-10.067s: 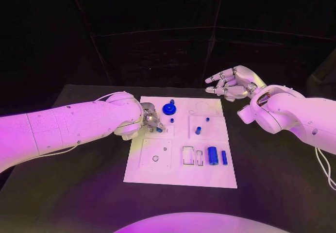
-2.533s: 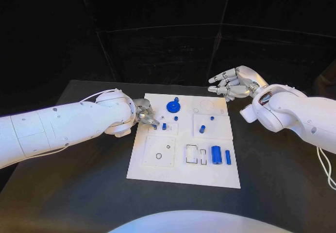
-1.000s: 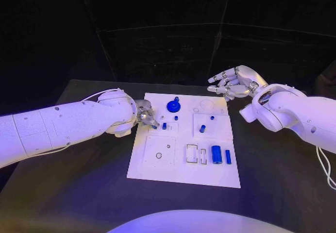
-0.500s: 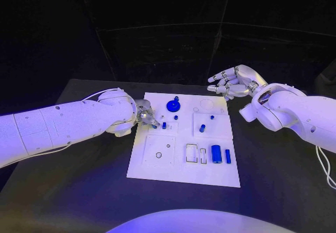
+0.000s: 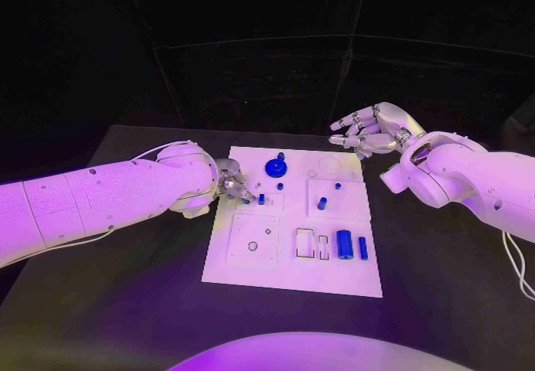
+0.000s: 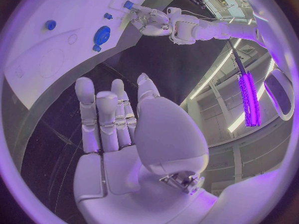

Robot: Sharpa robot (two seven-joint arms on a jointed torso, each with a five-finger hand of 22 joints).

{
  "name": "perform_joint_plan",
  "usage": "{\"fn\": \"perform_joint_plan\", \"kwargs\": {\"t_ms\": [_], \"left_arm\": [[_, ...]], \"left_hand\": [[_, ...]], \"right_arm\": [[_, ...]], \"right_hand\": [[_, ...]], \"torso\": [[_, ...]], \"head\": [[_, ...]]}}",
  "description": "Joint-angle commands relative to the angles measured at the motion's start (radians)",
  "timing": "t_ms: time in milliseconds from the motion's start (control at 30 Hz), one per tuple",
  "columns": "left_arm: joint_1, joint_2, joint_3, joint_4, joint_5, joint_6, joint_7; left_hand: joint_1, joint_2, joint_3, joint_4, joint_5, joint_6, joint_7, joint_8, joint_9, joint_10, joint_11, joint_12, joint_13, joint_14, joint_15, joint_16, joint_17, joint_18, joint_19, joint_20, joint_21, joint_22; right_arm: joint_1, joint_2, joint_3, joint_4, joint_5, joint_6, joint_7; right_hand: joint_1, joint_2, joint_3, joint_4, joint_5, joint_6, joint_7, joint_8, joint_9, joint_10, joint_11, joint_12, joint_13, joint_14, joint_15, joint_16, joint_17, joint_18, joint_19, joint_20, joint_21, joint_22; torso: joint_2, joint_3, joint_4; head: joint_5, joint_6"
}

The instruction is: Assemble the parts on the task board

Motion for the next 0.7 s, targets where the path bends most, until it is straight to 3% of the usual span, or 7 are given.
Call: {"fn": "perform_joint_plan", "kwargs": {"t_ms": [33, 333, 700], "left_arm": [[0.000, 0.001, 0.000, -0.001, 0.005, 0.002, -0.009], [0.000, 0.000, 0.000, -0.005, 0.005, -0.015, -0.008], [0.000, -0.006, 0.001, -0.003, 0.015, -0.071, 0.014]], "left_hand": [[-0.021, -0.006, -0.009, 0.013, 0.004, 0.010, -0.001, 0.006, -0.001, 0.005, -0.001, 0.004, 0.001, 0.104, -0.007, 0.006, 0.263, -0.002, 0.025, -0.006, 0.004, 0.002], [-0.062, -0.030, -0.058, 0.043, 0.003, 0.014, 0.000, 0.011, -0.002, 0.006, 0.000, 0.007, 0.000, 0.104, -0.006, 0.006, 0.263, -0.002, 0.025, -0.006, 0.004, 0.004], [-0.081, -0.029, -0.143, 0.081, 0.004, 0.003, 0.001, 0.011, -0.005, -0.005, 0.000, 0.001, -0.015, 0.104, -0.007, 0.006, 0.263, 0.000, 0.023, -0.007, -0.005, -0.004]], "right_arm": [[0.002, 0.001, 0.001, 0.001, 0.003, 0.005, 0.006], [0.002, 0.000, 0.001, 0.002, 0.003, 0.006, 0.006], [0.002, 0.001, 0.001, 0.000, 0.003, 0.007, 0.007]], "right_hand": [[-0.003, 0.011, -0.009, 0.000, 0.004, -0.008, 0.001, 0.004, 0.002, -0.008, -0.001, 0.000, -0.001, -0.001, -0.002, -0.006, -0.001, 0.020, 0.004, 0.000, -0.003, -0.002], [-0.004, 0.011, -0.011, 0.001, 0.003, -0.009, 0.001, 0.005, 0.001, -0.009, 0.000, 0.000, -0.002, -0.002, -0.001, -0.009, -0.004, 0.020, 0.003, 0.000, -0.005, -0.004], [-0.005, 0.011, -0.012, 0.002, 0.004, -0.010, 0.001, 0.005, 0.001, -0.009, 0.000, 0.001, -0.003, -0.003, -0.001, -0.010, -0.004, 0.020, 0.001, 0.000, -0.007, -0.006]], "torso": [[0.000, 0.0002, -0.0003], [0.000, 0.0000, -0.0001], [0.000, -0.0005, 0.0000]], "head": [[0.000, 0.000], [0.000, 0.000], [-0.001, 0.000]]}}
